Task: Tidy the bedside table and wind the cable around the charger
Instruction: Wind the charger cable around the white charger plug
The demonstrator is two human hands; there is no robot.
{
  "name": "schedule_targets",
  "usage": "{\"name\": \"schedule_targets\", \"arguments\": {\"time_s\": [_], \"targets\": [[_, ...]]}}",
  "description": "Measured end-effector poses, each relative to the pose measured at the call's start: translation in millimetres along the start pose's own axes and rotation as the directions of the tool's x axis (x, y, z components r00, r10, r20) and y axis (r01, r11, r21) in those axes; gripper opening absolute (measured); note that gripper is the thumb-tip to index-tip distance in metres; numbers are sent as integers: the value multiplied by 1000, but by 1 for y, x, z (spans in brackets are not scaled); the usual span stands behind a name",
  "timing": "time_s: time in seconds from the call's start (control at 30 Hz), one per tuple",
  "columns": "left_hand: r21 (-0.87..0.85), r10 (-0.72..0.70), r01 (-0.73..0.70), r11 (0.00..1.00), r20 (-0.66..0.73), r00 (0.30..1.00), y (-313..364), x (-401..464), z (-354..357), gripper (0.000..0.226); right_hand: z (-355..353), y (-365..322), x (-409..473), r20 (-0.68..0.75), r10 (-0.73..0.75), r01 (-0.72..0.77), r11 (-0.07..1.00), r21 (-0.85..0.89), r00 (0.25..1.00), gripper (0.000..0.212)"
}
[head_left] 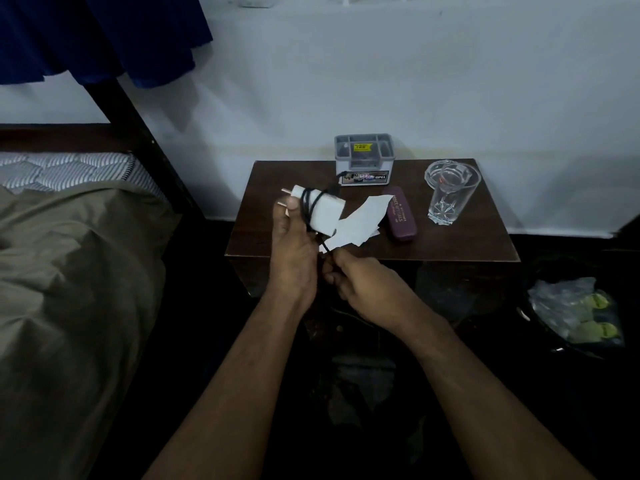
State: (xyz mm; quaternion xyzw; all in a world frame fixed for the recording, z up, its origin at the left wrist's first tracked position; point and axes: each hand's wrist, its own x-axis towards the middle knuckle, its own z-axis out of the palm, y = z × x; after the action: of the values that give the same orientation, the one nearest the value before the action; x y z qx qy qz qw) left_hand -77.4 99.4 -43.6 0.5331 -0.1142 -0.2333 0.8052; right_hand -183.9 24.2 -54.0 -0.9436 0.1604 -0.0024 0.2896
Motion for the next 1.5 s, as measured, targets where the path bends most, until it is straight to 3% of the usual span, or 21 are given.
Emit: {"name": "schedule_targets", "arguments": {"time_s": [0.1, 0.27, 0.37, 0.47, 0.63, 0.7, 0.77, 0.87, 0.97, 1.07, 1.23, 1.5], "targets": [[152, 208, -191, 970, -109, 972, -1, 6, -6, 12, -5, -2, -1, -12, -7, 7, 1000, -8, 1000, 14], [502, 455, -370, 782, -54, 889, 0, 11, -16, 15, -15, 3, -4, -157, -94, 75, 990, -117, 983, 14], [626, 493, -384, 679, -1, 870, 0, 12, -17, 18, -18, 8, -4, -249, -98, 64, 988, -142, 964, 17], [747, 517, -423, 514, 124, 847, 0, 14, -18, 17, -22, 13, -4, -371, -110, 52, 986, -161, 922, 22], [845, 337, -404, 350, 288, 896, -3, 17, -23, 24, -26, 18, -6, -535, -120, 3, 977, -214, 836, 25], [798, 300, -463, 386, 366, 881, -3, 16, -23, 22, -27, 20, -7, -600, -116, -15, 978, -209, 792, 22], [706, 258, -492, 510, 420, 870, -2, 14, -24, 17, -31, 22, -9, -655, -103, -34, 981, -193, 749, 19], [607, 132, -438, 663, 481, 867, 3, 13, -28, 4, -36, 27, -9, -706, -80, -44, 987, -156, 703, 15], [530, 13, -353, 771, 542, 840, 10, 10, -34, 14, -40, 32, -9, -708, -117, 24, 990, -141, 696, 13], [512, -41, -330, 793, 586, 809, 17, 10, -41, 28, -40, 34, -12, -674, -147, 113, 989, -93, 724, 14], [498, -72, -299, 814, 597, 799, 23, 8, -45, 25, -43, 43, -11, -569, -187, 213, 977, -21, 801, 16], [370, -89, -176, 912, 599, 796, 19, 7, -45, 35, -42, 49, 0, -467, -200, 301, 941, 153, 862, 21]]}}
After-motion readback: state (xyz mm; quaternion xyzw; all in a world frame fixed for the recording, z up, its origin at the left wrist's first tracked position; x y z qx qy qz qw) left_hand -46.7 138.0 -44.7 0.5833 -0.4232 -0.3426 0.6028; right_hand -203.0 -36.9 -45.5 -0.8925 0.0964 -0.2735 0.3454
